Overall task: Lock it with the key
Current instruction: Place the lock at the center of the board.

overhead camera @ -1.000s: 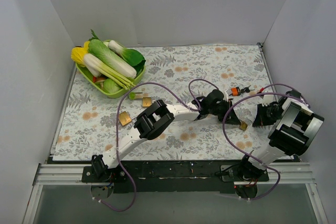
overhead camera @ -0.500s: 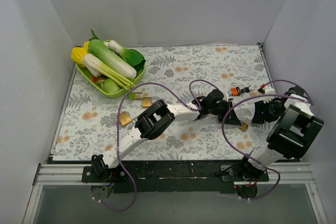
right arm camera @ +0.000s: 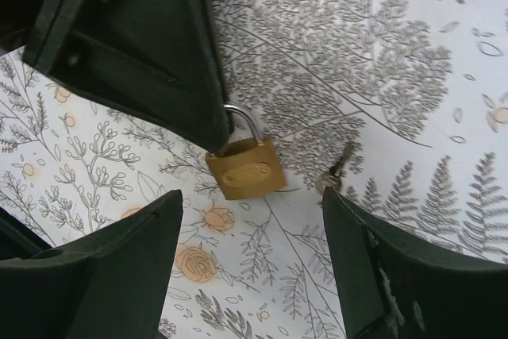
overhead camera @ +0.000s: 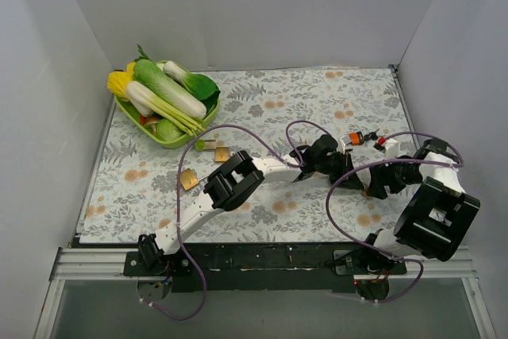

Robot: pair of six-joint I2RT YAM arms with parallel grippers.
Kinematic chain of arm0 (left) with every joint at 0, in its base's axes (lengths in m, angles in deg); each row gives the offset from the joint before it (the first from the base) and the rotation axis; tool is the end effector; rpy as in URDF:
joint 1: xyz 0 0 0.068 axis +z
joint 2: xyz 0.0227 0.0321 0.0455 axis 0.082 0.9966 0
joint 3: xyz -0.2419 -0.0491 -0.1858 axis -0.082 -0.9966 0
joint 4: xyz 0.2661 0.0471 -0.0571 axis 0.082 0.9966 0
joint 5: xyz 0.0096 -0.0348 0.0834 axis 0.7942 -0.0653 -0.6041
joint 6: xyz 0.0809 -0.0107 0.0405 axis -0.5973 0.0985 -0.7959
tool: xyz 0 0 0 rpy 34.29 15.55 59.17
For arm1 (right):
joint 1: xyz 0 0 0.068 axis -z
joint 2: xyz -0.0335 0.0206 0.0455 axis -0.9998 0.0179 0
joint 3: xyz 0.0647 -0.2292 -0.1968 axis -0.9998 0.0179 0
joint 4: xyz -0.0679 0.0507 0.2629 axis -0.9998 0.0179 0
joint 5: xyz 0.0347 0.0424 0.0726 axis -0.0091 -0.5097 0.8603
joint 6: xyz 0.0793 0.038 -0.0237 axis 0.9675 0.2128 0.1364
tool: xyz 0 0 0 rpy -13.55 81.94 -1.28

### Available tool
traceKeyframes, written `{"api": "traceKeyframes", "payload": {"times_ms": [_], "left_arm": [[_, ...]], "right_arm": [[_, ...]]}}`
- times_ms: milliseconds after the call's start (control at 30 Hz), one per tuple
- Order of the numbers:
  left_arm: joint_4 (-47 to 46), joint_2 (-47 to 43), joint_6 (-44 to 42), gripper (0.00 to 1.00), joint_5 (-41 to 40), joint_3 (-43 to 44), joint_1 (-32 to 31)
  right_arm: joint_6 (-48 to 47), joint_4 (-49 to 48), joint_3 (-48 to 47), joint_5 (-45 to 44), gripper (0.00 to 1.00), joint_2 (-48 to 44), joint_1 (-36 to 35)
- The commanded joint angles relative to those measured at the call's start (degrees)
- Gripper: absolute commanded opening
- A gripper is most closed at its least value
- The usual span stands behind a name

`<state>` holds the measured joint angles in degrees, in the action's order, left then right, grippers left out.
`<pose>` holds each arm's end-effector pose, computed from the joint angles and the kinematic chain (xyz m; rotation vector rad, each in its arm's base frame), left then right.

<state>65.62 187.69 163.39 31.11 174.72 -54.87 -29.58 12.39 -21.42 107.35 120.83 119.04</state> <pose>0.2895 -0.5829 0.0900 0.4501 -2.3011 1.5338 0.2308 -0.0825 0.1775 -0.7547 2.4879 0.3920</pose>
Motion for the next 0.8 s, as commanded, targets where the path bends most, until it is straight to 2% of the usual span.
{"api": "traceKeyframes", "payload": {"times_ms": [0, 300, 400, 500, 600, 633, 700, 733, 767], "left_arm": [[-2.25, -1.50, -0.03, 0.00, 1.66, -0.41, 0.33], [-3.22, -1.59, 0.05, 0.00, 2.19, -0.76, 0.42], [-3.22, -1.59, 0.14, 0.00, 2.19, -0.85, 0.42], [-3.74, -1.85, 0.32, 0.00, 2.28, -1.46, 0.33], [-3.75, -1.86, 0.23, 0.00, 2.45, -1.47, 0.42], [-3.75, -2.03, 0.23, 0.00, 2.45, -1.73, 0.51], [-4.44, -2.12, 0.75, 0.00, 2.63, -2.17, 0.77], [-4.62, -2.21, 0.84, 0.00, 2.63, -2.69, 0.86], [-4.71, -2.38, 0.93, 0.00, 2.46, -2.87, 0.95]], "right_arm": [[-6.99, -1.44, 3.14, 0.54, 0.78, -3.12, -3.07], [-9.44, -7.95, 6.83, -2.10, 0.76, -3.83, -5.54], [-10.24, -8.13, 7.36, -2.19, 0.71, -3.83, -5.54], [-10.42, -8.48, 7.98, -1.75, 0.61, -4.09, -5.72], [-10.42, -8.83, 8.68, -1.40, 0.46, -4.44, -6.24], [-10.25, -8.83, 8.94, -1.40, 0.36, -4.53, -6.33], [-10.24, -8.40, 8.86, -1.48, 0.26, -4.44, -6.51], [-10.07, -8.13, 8.77, -1.40, 0.13, -4.36, -6.51], [-9.11, -7.87, 8.34, -1.40, 0.05, -4.36, -6.51]]}}
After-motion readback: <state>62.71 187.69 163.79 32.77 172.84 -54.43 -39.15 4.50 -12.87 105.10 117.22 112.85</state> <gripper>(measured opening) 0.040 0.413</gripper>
